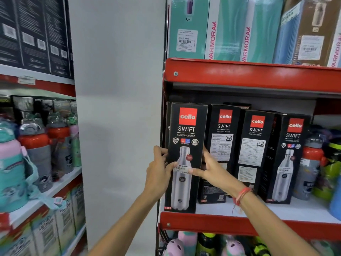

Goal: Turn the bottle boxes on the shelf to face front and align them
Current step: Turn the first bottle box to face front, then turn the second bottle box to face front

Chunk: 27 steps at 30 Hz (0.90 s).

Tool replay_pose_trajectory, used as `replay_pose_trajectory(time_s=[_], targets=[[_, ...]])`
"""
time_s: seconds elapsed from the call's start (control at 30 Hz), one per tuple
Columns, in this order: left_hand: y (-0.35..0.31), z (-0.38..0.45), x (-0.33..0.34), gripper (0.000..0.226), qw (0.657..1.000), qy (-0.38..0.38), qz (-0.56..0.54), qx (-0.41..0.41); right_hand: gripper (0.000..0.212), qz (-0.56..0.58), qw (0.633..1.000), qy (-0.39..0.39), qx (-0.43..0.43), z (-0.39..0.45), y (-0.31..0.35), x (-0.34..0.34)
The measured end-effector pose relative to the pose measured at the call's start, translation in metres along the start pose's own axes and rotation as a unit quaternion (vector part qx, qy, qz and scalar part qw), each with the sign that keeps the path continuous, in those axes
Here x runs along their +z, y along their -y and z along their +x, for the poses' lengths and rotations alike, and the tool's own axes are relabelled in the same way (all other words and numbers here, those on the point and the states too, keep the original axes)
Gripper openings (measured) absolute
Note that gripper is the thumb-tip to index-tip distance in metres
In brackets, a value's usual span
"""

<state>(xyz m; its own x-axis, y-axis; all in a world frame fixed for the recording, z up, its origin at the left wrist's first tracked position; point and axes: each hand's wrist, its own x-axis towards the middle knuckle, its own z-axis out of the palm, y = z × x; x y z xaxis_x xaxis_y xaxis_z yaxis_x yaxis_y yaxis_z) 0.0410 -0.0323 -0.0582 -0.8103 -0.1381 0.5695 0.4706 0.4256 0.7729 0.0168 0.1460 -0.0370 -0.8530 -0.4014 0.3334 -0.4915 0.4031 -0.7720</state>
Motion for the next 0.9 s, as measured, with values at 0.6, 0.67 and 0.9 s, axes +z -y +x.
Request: replay_pose_trajectory(time_s=[0.6, 0.67, 0.9], targets=[[-0.020, -0.013, 0.031, 0.047, 0.963, -0.204, 0.105, 0.140, 0.084, -0.156, 0.871, -0.464, 0.031, -0.002, -0.029, 0.000], [-0.033, -0.013, 0.044, 0.039, 0.948, -0.225, 0.123, 0.191, 0.119, -0.169, 0.883, -0.422, 0.115, 0.005, -0.026, 0.006], [-0.046, -0.024, 0.080, 0.034, 0.971, -0.106, 0.047, 0.207, 0.129, -0.083, 0.918, -0.387, 0.038, -0.007, -0.040, -0.010]])
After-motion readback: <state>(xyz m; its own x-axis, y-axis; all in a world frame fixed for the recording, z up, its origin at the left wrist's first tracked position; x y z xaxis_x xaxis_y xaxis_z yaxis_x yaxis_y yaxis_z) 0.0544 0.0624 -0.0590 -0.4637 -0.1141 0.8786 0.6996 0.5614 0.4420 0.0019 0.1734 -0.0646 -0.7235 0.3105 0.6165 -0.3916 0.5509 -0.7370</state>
